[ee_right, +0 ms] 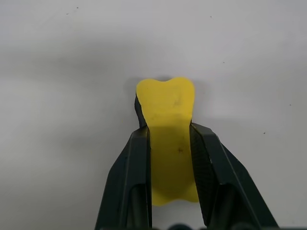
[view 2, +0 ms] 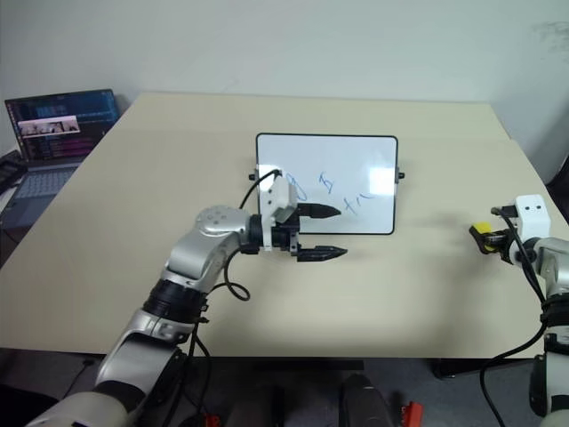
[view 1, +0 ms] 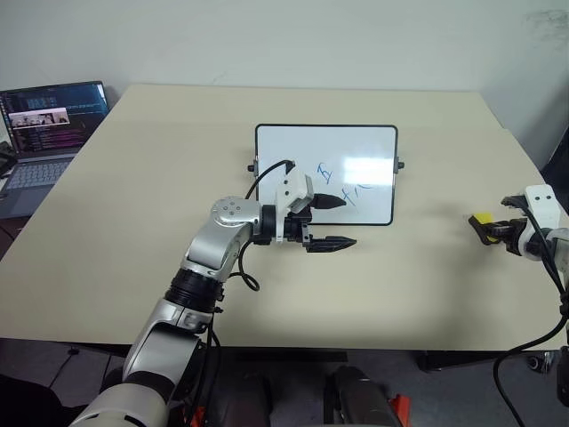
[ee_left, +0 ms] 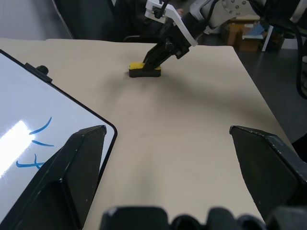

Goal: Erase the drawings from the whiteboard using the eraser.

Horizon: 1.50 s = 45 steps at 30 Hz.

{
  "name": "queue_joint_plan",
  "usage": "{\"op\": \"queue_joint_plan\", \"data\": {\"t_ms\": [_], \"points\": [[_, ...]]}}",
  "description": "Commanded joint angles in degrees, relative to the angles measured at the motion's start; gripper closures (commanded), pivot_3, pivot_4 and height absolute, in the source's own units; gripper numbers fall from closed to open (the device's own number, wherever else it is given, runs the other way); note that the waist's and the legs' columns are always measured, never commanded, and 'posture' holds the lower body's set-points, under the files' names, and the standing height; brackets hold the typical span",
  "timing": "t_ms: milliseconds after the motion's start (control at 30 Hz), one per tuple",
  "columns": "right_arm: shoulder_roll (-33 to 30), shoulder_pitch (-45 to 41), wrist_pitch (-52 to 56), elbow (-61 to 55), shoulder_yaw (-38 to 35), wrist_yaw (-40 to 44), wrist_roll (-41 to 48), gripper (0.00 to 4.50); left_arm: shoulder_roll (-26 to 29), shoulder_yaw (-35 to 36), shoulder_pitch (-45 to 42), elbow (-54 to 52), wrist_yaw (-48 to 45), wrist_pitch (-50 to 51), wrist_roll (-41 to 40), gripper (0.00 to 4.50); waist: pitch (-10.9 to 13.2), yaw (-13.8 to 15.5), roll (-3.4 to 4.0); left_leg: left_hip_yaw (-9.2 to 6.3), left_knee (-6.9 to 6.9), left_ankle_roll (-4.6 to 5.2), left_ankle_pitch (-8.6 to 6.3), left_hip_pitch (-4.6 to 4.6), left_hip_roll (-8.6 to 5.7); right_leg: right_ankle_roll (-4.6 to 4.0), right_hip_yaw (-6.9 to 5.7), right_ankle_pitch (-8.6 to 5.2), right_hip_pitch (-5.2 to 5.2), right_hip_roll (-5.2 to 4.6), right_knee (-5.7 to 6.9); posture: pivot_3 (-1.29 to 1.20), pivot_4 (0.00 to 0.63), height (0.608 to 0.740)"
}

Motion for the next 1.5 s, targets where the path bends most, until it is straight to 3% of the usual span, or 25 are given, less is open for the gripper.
{"op": "queue_joint_plan", "data": {"t_ms": [33,500,667,767,967,1233,1367,1500], "points": [[-0.24,-0.94,-1.83,2.23,0.51,-0.04,-1.09,3.54,0.07,1.29,-1.46,-0.80,0.03,-0.98,-0.48,0.00,0.00,-0.01,0.00,-0.01,0.00,0.00,0.00,0.05,0.00,0.00,0.00,0.00,0.06,0.00,-0.01,0.00,0.150,0.740],[-1.38,0.04,-2.83,1.62,0.08,1.56,-0.16,3.54,1.06,2.36,-2.07,-0.22,0.43,-1.07,-0.48,0.00,0.00,-0.01,0.00,-0.45,0.40,0.07,-0.05,0.21,-0.02,0.16,-0.37,-0.09,0.59,0.00,-0.04,0.00,0.150,0.740],[-3.44,0.80,3.64,-10.65,-2.41,3.00,3.05,3.54,4.25,5.89,-3.27,1.42,0.79,-1.12,-1.05,0.00,0.08,-0.26,0.13,-0.48,0.39,0.08,-0.06,0.20,-0.03,0.16,-0.37,-0.09,0.57,0.01,-0.03,0.00,0.150,0.740],[-3.44,2.09,8.58,-19.51,-3.49,2.36,4.92,3.82,6.67,7.50,-3.06,2.15,0.88,-1.26,-0.61,0.00,0.10,-0.28,0.16,-0.52,0.38,0.08,-0.06,0.19,-0.03,0.18,-0.38,-0.11,0.57,0.02,-0.03,0.00,0.150,0.740],[-2.20,1.00,17.30,-34.06,-3.66,-0.30,7.93,3.96,11.46,10.19,-2.29,3.58,1.83,-1.46,0.16,0.00,0.10,0.03,0.15,-0.62,0.39,0.08,-0.06,0.12,-0.03,0.24,-0.49,-0.14,0.57,0.00,-0.05,0.00,0.150,0.740],[8.55,-13.08,26.58,-48.94,3.78,-6.14,12.22,4.01,17.22,14.31,1.66,4.76,5.67,-2.91,1.24,0.00,0.16,-0.61,0.24,-0.67,0.32,0.08,-0.06,0.12,0.01,0.18,-0.52,-0.14,0.49,0.03,-0.02,0.00,0.150,0.740],[17.73,-20.45,24.96,-49.65,13.02,-8.98,10.17,4.06,16.42,15.39,4.84,2.89,8.40,-2.81,1.12,0.00,0.16,-0.17,0.24,-0.71,0.32,0.08,-0.06,-0.06,0.01,0.08,-0.62,-0.11,0.36,0.00,-0.03,0.00,0.150,0.740],[25.23,-23.86,21.14,-46.19,20.29,-11.30,6.70,4.11,15.86,15.29,6.00,3.48,10.92,-3.87,2.11,0.00,0.15,0.13,0.23,-0.88,0.47,0.07,-0.05,-0.84,0.03,-0.04,-0.84,-0.03,-0.41,0.01,0.14,0.00,0.150,0.740]]}}
